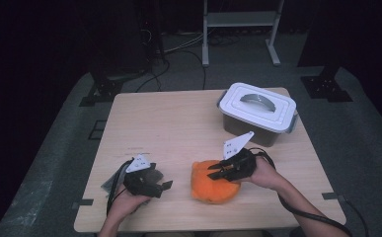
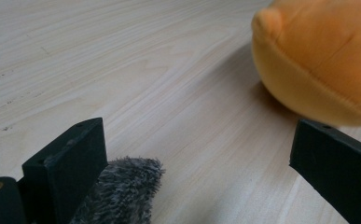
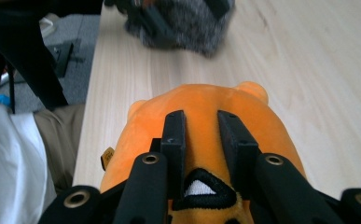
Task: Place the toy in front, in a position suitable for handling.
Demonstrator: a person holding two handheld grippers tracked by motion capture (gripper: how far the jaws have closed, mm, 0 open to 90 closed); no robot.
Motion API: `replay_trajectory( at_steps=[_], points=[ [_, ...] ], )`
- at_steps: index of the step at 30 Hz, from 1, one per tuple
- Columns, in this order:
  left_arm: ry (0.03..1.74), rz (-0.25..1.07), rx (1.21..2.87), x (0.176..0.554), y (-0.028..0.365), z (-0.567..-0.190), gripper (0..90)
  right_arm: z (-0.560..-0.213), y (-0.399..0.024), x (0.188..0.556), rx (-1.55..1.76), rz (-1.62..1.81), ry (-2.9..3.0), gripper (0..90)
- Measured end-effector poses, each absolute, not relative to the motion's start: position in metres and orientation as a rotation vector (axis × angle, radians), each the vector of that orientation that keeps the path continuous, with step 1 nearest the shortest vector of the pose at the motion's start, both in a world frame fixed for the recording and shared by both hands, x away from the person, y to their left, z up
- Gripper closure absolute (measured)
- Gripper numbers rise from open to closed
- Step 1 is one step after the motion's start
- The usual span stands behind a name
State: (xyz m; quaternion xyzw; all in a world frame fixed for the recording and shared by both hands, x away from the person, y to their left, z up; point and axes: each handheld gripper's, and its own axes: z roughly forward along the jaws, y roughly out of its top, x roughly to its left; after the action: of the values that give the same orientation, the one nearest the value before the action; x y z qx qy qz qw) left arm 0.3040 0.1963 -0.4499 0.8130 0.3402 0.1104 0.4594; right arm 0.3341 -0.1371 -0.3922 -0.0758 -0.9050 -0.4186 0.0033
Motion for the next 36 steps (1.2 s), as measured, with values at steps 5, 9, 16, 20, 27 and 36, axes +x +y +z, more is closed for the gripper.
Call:
replay_trajectory(
  at_steps=[5,9,16,20,27,36],
  points=[
    [0.841,0.264,2.004,0.305,0.198,-0.450,3.1,-0.404,-0.140,0.333,-0.264,-1.327,-2.796,58.8],
    [0.839,0.256,2.008,0.304,0.198,-0.450,3.7,-0.401,-0.144,0.331,-0.304,-1.351,-2.795,42.6],
    [0.821,0.263,2.036,0.305,0.199,-0.448,5.3,-0.399,-0.157,0.321,-0.350,-1.410,-2.812,32.3],
    [0.823,0.278,2.038,0.305,0.202,-0.446,6.7,-0.399,-0.169,0.319,-0.397,-1.443,-2.806,30.5],
    [0.807,0.267,2.061,0.306,0.211,-0.444,12.7,-0.402,-0.181,0.315,-0.429,-1.474,-2.815,29.9],
    [0.820,0.233,2.097,0.310,0.230,-0.447,26.8,-0.416,-0.182,0.314,-0.438,-1.512,-2.786,26.7]
  ],
)
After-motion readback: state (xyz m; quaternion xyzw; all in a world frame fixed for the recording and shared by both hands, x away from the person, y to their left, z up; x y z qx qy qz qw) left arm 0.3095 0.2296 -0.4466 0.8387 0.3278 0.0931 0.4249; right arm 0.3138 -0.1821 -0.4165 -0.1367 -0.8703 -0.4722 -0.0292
